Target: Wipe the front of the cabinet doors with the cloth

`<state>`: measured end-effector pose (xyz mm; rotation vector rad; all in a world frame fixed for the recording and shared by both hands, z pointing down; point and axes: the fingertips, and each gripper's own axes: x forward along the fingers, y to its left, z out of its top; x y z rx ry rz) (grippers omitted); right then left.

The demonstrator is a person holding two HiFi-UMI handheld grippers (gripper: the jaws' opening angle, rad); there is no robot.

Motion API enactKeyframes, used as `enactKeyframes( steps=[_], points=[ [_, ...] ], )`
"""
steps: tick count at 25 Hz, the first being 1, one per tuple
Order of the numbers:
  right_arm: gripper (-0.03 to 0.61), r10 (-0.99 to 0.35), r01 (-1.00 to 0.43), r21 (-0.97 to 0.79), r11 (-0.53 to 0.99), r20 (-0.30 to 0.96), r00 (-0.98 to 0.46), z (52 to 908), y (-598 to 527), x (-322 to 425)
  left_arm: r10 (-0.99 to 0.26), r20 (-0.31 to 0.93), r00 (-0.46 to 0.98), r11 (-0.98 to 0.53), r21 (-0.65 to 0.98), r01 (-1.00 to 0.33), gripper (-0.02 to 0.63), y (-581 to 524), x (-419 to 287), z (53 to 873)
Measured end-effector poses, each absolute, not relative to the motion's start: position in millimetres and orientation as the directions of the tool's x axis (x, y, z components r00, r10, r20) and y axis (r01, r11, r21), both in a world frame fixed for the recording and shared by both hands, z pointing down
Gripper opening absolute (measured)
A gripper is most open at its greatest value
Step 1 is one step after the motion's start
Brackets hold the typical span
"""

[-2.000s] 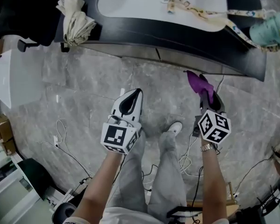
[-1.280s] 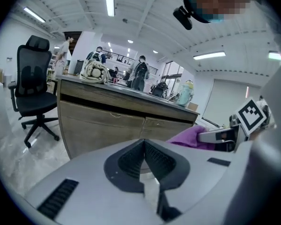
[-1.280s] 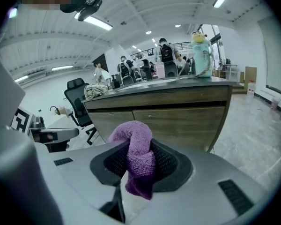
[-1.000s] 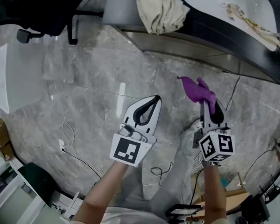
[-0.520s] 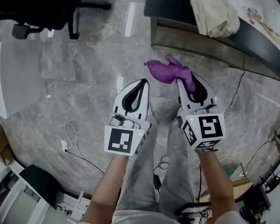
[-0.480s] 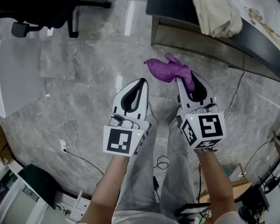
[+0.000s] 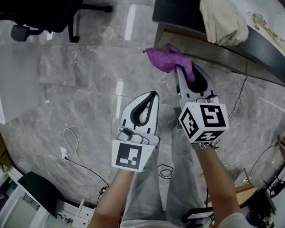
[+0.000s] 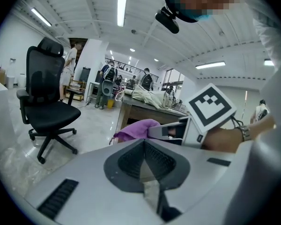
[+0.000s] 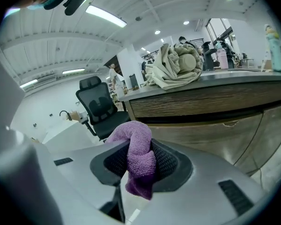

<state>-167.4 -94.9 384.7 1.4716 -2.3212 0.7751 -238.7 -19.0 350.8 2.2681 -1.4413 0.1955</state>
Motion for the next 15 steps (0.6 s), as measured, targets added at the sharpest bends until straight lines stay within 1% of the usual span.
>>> enactKeyframes(
  steps=[10, 15],
  points=[
    [0.118, -0.730, -0.905, -0.295, 0.307, 0.537, -0.423, 413, -136, -187, -0.795, 0.383, 0.470, -0.373, 0.302, -0.877, 0.006, -19, -230, 370],
    [0.118, -0.727, -0.909, -0.312, 0.278, 0.550, -0.411, 422, -146, -175, -0.800, 0.393, 0.453, -0.369, 0.273, -0.888, 0.006, -23, -238, 376]
  ],
)
